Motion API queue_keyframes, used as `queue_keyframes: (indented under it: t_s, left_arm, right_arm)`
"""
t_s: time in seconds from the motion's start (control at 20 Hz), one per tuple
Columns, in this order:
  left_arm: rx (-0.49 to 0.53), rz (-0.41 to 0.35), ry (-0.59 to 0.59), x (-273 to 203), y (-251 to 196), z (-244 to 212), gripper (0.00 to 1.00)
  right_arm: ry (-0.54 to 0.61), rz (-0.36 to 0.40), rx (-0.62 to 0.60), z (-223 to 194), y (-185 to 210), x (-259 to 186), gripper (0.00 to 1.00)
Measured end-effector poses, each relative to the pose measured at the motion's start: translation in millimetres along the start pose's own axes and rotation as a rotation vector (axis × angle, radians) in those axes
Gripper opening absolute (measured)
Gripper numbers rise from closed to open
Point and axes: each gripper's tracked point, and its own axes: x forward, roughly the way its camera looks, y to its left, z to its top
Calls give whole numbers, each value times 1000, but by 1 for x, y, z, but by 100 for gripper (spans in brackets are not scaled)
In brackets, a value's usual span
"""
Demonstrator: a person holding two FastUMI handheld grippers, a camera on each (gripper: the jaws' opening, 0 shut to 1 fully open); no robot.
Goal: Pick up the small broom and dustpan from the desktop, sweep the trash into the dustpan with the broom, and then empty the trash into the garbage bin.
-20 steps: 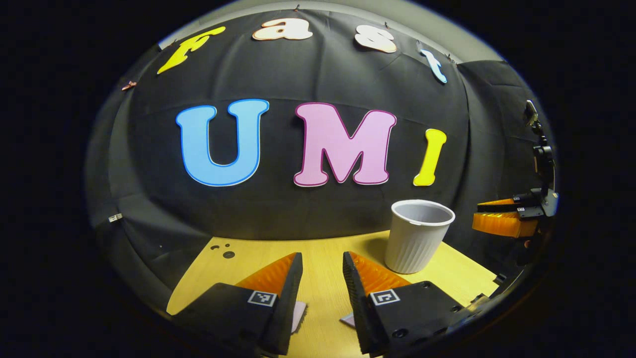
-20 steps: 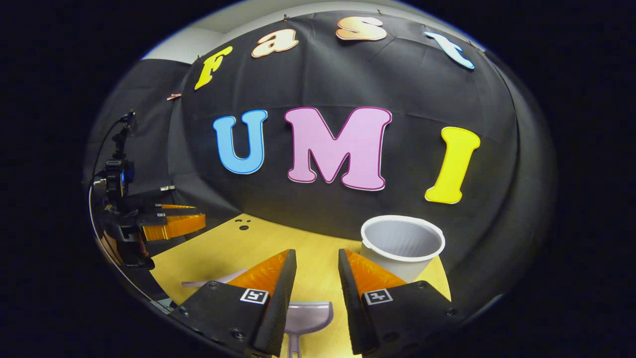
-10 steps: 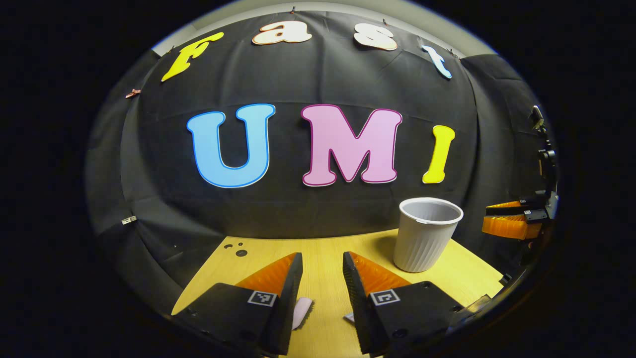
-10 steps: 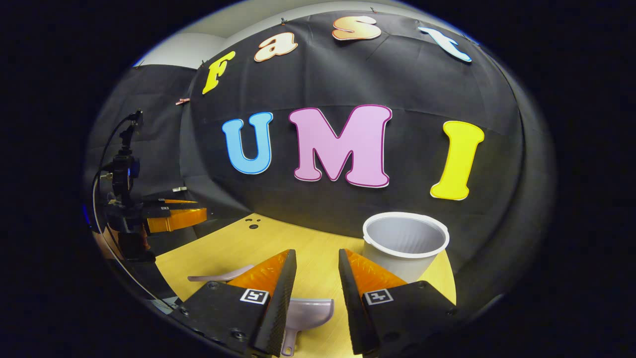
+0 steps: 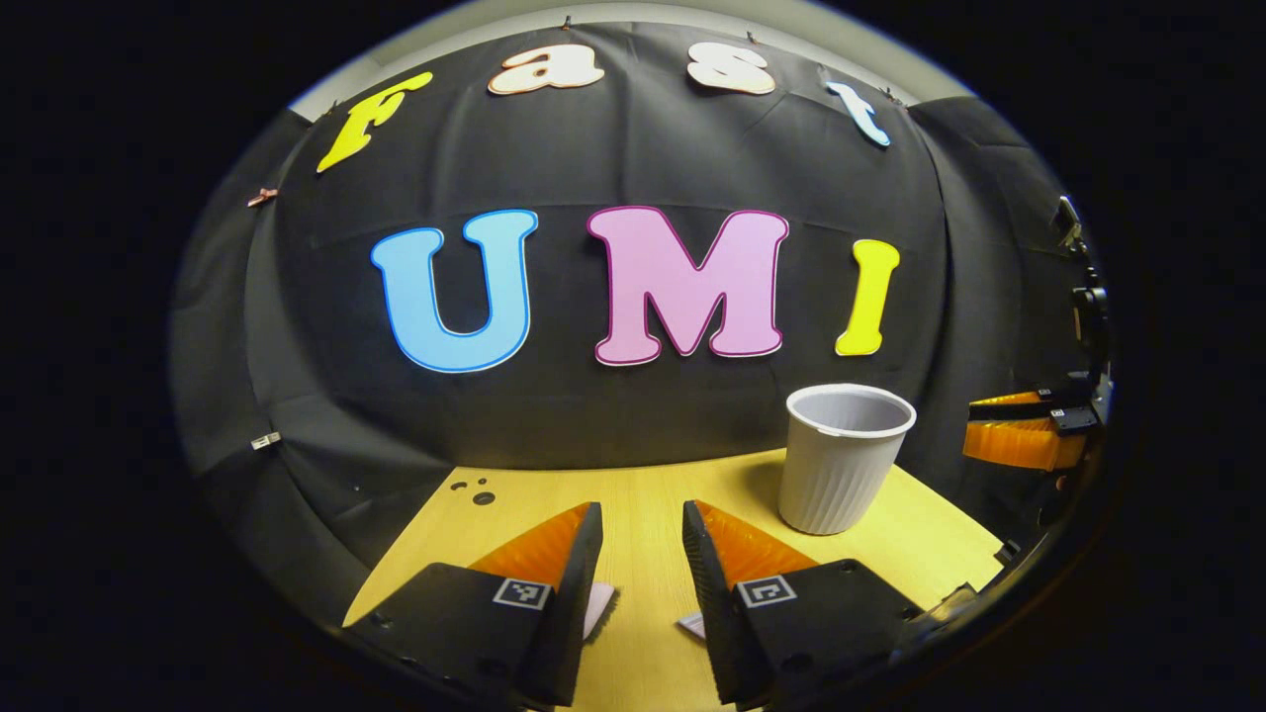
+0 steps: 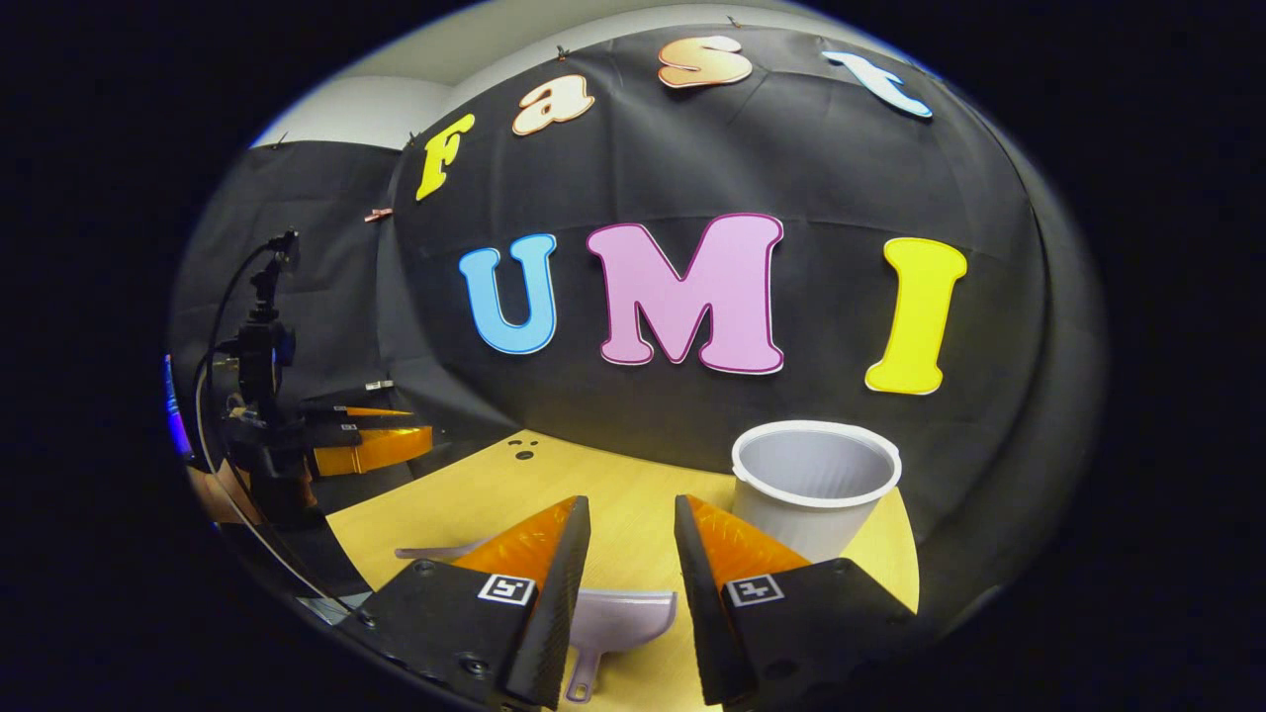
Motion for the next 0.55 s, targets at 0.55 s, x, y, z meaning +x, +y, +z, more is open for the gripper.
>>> queue_keyframes:
  t_s: [0.55]
  left_arm:
    - [33, 37, -3, -10, -48, -4, 54]
  right_arm:
    - [3, 20, 24, -20, -40, -30, 54]
